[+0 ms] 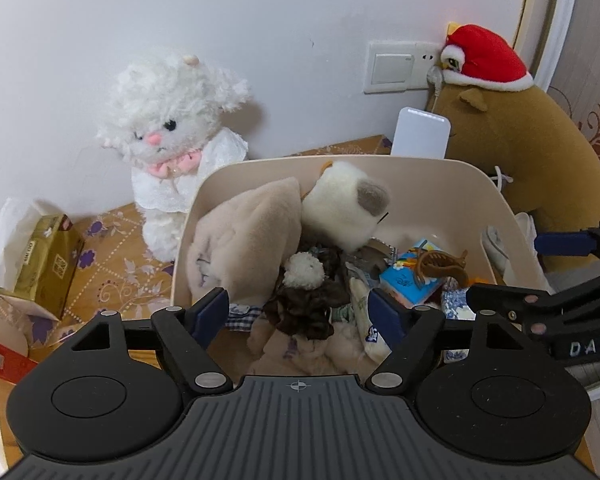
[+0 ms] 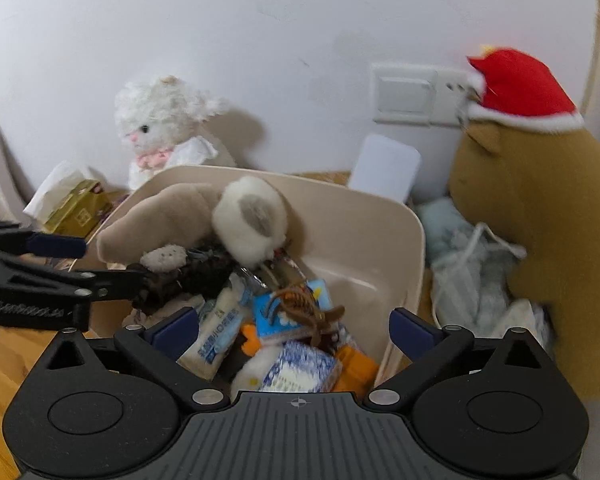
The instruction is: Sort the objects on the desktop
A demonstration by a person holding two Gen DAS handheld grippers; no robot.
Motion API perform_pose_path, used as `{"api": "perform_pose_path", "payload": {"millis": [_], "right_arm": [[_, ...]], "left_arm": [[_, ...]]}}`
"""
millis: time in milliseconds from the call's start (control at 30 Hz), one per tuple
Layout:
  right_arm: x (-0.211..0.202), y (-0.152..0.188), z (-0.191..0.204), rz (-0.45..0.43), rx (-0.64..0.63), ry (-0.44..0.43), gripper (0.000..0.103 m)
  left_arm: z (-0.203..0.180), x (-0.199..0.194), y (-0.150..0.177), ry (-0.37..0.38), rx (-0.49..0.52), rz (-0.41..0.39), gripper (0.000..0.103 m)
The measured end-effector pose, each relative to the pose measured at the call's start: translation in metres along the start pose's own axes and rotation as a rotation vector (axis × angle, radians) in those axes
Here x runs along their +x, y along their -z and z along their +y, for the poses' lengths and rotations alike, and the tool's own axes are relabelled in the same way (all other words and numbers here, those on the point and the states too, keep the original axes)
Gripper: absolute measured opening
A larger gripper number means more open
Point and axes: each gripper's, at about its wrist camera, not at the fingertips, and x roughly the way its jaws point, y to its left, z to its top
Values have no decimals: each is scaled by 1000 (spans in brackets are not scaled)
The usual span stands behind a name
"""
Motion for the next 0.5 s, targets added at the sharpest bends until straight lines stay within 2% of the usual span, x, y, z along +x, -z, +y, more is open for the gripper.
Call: {"api": "perform_pose_path", "payload": {"millis": [100, 333, 500], "right_arm": [[-8, 2, 1, 4, 35, 7, 103], [-33, 3, 9, -34, 28, 30, 103], [-53, 6, 20, -37, 8, 42, 103]], "left_arm": [[2, -13, 3, 3, -8, -18, 82], [11, -48, 15, 4, -56, -43, 82], [19, -72, 30, 3, -87, -29, 82]]}}
